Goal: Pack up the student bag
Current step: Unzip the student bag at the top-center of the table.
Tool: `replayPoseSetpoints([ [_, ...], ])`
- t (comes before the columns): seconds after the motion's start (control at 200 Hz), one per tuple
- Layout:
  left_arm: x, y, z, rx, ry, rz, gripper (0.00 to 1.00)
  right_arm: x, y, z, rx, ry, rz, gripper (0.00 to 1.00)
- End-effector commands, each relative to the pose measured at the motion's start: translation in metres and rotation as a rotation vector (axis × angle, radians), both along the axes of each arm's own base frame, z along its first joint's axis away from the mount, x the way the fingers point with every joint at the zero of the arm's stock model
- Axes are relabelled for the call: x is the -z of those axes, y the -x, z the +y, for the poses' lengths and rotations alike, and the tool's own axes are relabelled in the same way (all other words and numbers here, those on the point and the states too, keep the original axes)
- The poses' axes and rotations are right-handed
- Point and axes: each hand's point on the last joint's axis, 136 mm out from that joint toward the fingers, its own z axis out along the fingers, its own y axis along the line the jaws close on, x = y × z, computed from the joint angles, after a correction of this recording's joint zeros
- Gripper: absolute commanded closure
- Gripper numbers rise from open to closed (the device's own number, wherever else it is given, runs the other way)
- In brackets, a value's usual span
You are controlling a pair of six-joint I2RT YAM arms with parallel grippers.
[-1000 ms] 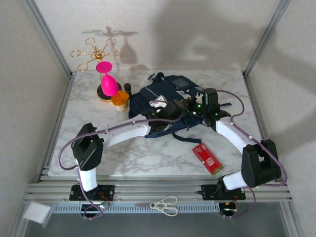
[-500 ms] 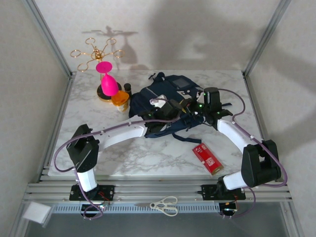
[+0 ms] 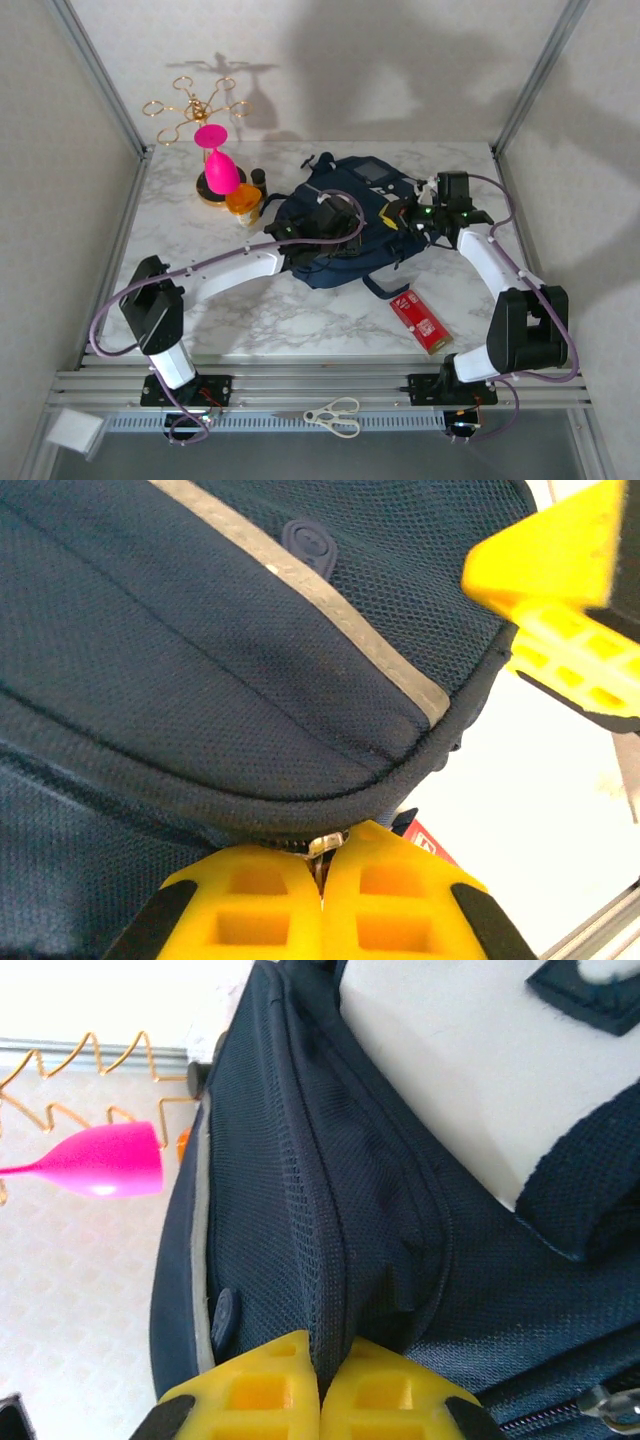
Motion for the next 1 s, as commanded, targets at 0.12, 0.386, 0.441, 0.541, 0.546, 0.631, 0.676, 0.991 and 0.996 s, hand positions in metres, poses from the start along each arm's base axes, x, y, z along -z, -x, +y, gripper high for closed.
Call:
replayPoseSetpoints([
  [0.12, 0.010, -0.016, 0.000, 0.069, -0.039, -0.019, 1.00, -0.021, 0.009, 0.004, 0.123, -0.083, -0.053, 0.44],
  [0.386, 0.012, -0.012, -0.010, 0.097, 0.027, 0.004, 1.00, -0.008, 0.022, 0.034, 0.232, -0.240, 0.092, 0.45],
  [0.441, 0.011, -0.011, -0.010, 0.095, 0.038, 0.004, 1.00, -0.003, 0.022, 0.036, 0.263, -0.241, 0.114, 0.47],
  [0.541, 0.008, -0.011, -0.011, 0.096, 0.052, 0.006, 1.00, -0.002, 0.015, 0.037, 0.312, -0.264, 0.107, 0.52],
  [0.546, 0.007, -0.011, -0.011, 0.095, 0.053, 0.005, 1.00, -0.002, 0.014, 0.037, 0.313, -0.266, 0.109, 0.52],
  [0.631, 0.009, -0.009, -0.012, 0.095, 0.063, 0.009, 1.00, -0.001, 0.003, 0.041, 0.333, -0.284, 0.107, 0.60],
  [0.676, 0.009, -0.009, -0.011, 0.090, 0.064, 0.015, 1.00, 0.003, 0.000, 0.045, 0.334, -0.287, 0.118, 0.66],
  [0.991, 0.001, 0.003, 0.015, -0.007, 0.042, 0.092, 1.00, 0.028, 0.007, 0.024, 0.375, -0.123, 0.066, 1.00],
  [0.996, 0.001, 0.003, 0.016, -0.010, 0.039, 0.096, 1.00, 0.028, 0.007, 0.024, 0.370, -0.121, 0.063, 1.00],
])
